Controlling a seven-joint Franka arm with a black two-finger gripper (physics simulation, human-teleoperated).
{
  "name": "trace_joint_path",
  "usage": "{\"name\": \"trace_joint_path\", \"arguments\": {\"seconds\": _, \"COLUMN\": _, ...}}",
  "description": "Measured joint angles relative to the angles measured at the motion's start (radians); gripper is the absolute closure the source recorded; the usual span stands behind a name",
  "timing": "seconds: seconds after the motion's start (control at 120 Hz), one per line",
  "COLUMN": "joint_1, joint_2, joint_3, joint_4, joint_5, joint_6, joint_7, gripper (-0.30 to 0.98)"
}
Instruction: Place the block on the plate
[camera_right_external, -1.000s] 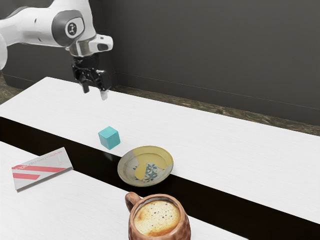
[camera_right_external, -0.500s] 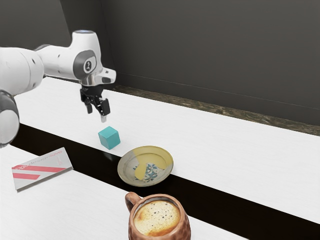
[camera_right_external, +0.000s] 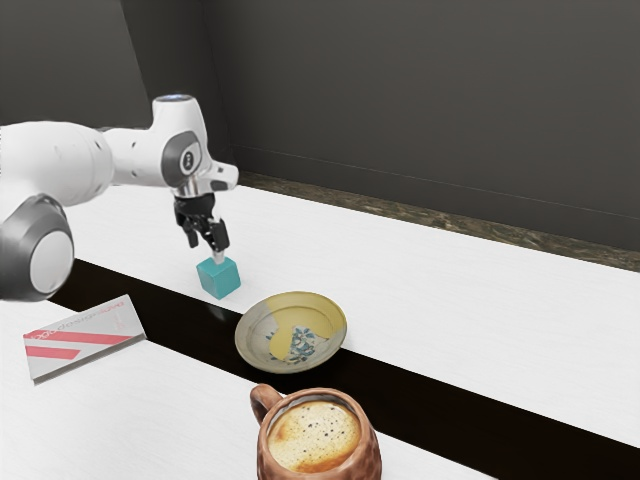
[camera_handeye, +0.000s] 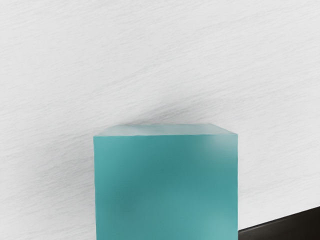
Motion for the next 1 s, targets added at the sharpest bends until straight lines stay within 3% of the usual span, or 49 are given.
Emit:
{"name": "trace_joint_path", "arguments": {"seconds": 0.467, "joint_1": -0.001, "joint_2": 0.09, "joint_3": -0.003, "joint_4": -0.003, "joint_5": -0.037, "joint_6": 0.056, "joint_7": -0.014, "gripper": 0.0}}
{"name": "trace_joint_path", "arguments": {"seconds": 0.608, "joint_1": -0.001, "joint_2": 0.091, "joint_3": -0.003, "joint_4": -0.002, "joint_5": -0.045, "joint_6": 0.065, "joint_7": -0.017, "gripper": 0.3}}
{"name": "trace_joint_path", "arguments": {"seconds": 0.7, "joint_1": -0.001, "joint_2": 0.089, "joint_3": -0.003, "joint_4": -0.002, "joint_5": -0.04, "joint_6": 0.071, "joint_7": -0.022, "gripper": 0.34}}
{"name": "trace_joint_path", "arguments": {"seconds": 0.85, "joint_1": -0.007, "joint_2": 0.043, "joint_3": -0.003, "joint_4": -0.007, "joint_5": -0.036, "joint_6": 0.071, "joint_7": -0.025, "gripper": 0.31}}
{"name": "trace_joint_path", "arguments": {"seconds": 1.0, "joint_1": -0.057, "joint_2": -0.084, "joint_3": -0.006, "joint_4": -0.093, "joint_5": -0.034, "joint_6": 0.065, "joint_7": -0.027, "gripper": 0.3}}
